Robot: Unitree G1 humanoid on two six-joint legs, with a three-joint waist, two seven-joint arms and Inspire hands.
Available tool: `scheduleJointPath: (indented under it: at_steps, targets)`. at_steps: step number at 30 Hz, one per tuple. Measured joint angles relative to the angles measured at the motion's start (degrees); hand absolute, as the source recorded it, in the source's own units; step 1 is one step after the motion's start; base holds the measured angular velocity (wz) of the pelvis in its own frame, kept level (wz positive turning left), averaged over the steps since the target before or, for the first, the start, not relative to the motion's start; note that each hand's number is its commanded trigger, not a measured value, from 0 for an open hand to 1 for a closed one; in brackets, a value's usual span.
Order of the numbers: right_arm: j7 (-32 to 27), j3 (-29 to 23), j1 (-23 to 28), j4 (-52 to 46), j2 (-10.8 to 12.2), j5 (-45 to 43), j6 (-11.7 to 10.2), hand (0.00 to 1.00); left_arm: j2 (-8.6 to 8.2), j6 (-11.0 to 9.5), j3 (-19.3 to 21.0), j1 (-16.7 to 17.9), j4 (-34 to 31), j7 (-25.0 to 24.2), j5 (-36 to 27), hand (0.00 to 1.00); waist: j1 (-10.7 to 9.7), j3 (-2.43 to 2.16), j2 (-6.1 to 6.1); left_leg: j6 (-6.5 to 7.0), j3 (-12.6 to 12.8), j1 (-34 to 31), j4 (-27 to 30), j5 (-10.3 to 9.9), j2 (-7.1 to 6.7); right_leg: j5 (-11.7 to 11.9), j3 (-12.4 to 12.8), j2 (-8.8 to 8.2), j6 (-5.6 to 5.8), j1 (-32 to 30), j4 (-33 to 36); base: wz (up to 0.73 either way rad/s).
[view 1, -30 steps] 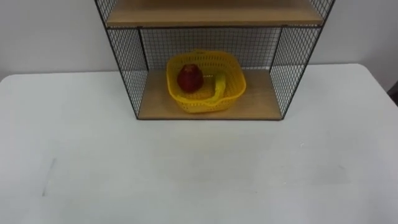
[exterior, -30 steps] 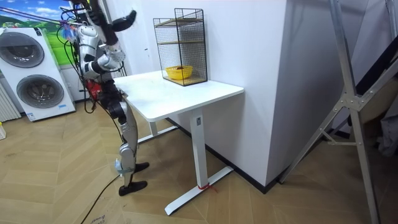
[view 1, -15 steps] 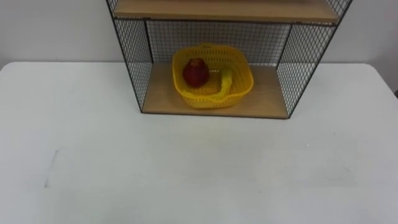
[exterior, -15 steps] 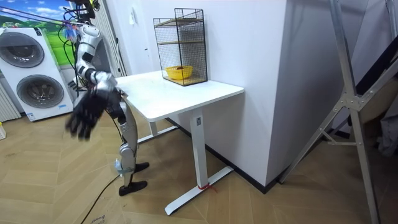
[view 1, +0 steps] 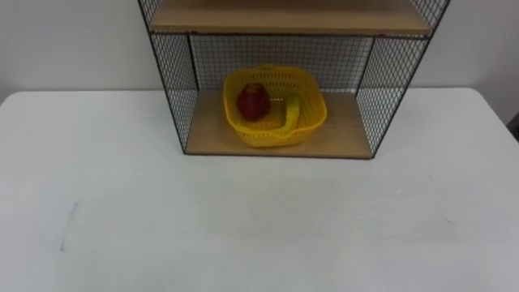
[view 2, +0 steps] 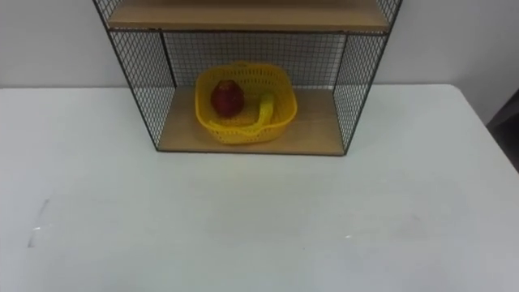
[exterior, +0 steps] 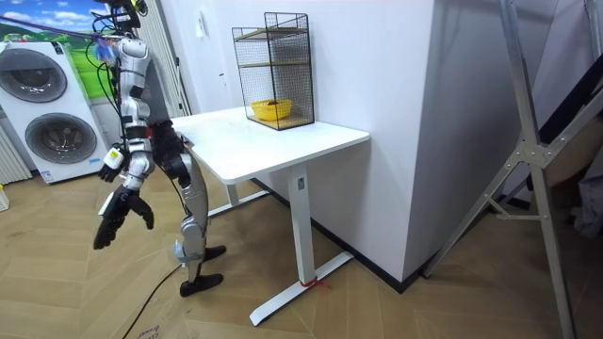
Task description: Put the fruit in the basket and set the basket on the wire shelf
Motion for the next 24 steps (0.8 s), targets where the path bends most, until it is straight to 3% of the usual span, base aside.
scheduleJointPath:
  at_steps: [3, 5, 7, 9, 11, 13, 17, 21, 24]
  targets:
    - [4.9, 9.4, -2.4, 1.4, -1.3, -18.1, 4.2, 0.0, 0.55, 3.4, -7.1, -0.5, -0.2, -5.8, 19.2, 0.0, 0.4, 0.05, 0.01, -0.04, -0.5, 1.3, 0.0, 0.0, 0.01, 0.1, -0.1, 0.29, -0.1, 1.7, -0.8, 0.05]
    - [6.5, 15.1, -5.6, 1.7, -2.7, -27.7, 6.2, 0.0, 0.93, 5.6, -12.1, -2.9, -0.6, -7.3, 29.4, 0.0, 0.4, 0.08, -0.08, -0.64, -0.5, 2.0, -0.7, 0.4, -0.08, 0.3, -0.2, 0.23, -0.26, 2.1, -0.8, 0.0]
    - [7.2, 18.6, -9.7, 1.1, -3.4, -36.3, 8.7, 0.0, 0.92, 9.2, -17.7, -6.6, -1.1, -8.1, 40.9, 0.0, 0.3, 0.2, 0.08, -0.85, -0.7, 2.8, -0.9, 0.6, 0.07, 0.6, -0.3, 0.58, -0.51, 2.9, -1.5, 0.0]
    - [8.6, 19.5, -11.9, -0.5, -3.4, -38.2, 9.6, 0.0, 0.91, 10.5, -21.2, -9.0, -2.7, -8.7, 46.8, 0.0, -0.6, 0.29, -0.07, -0.82, -1.2, 3.2, -0.8, 0.6, 0.08, 0.7, -0.7, 0.88, -0.62, 3.8, -2.0, 0.09]
    - [10.5, 20.7, -13.3, -2.9, -3.4, -37.6, 9.8, 0.0, 0.93, 10.6, -24.2, -11.1, -4.0, -9.0, 52.3, 0.0, -1.2, 0.29, -0.11, -0.73, -1.4, 3.2, -0.8, 0.6, 0.06, 0.7, -1.1, 1.06, -0.76, 3.9, -2.7, 0.08]
    - [13.2, 23.3, -13.7, -5.3, -3.3, -37.3, 9.7, 0.0, 1.1, 10.5, -26.7, -12.7, -6.9, -9.7, 58.5, 0.0, -1.7, 0.6, -0.33, -0.13, -1.8, 3.2, -1.1, 0.9, 0.05, 0.8, -1.4, 1.24, -1.05, 3.9, -2.8, 0.04]
    - [17.5, 24.1, -13.2, -6.6, -3.2, -38.3, 9.8, 0.0, 1.06, 10.4, -27.4, -13.1, -7.5, -11.6, 62.7, 0.0, -2.6, 0.74, -0.41, 0.16, -1.4, 3.2, -1.7, 1.0, -0.13, 0.7, -1.5, 1.49, -1.19, 4.0, -3.6, -0.01]
    - [19.6, 24.6, -11.7, -6.5, -3.2, -40.0, 9.7, 0.0, 0.9, 10.4, -27.5, -12.6, -6.9, -13.9, 62.7, 0.0, -2.6, 1.89, -0.37, 0.07, -1.0, 3.1, -1.6, 0.4, -0.19, 0.5, -1.3, 1.53, -1.23, 3.9, -3.8, -0.02]
    - [19.5, 25.7, -11.3, -5.2, -3.2, -41.0, 9.7, 0.0, 0.8, 10.5, -27.8, -11.5, -6.5, -14.9, 62.6, 0.0, -2.6, 1.99, -0.48, 0.06, -1.0, 2.7, -1.3, -0.2, -0.19, 0.1, -1.4, 1.49, -1.24, 3.7, -3.8, -0.03]
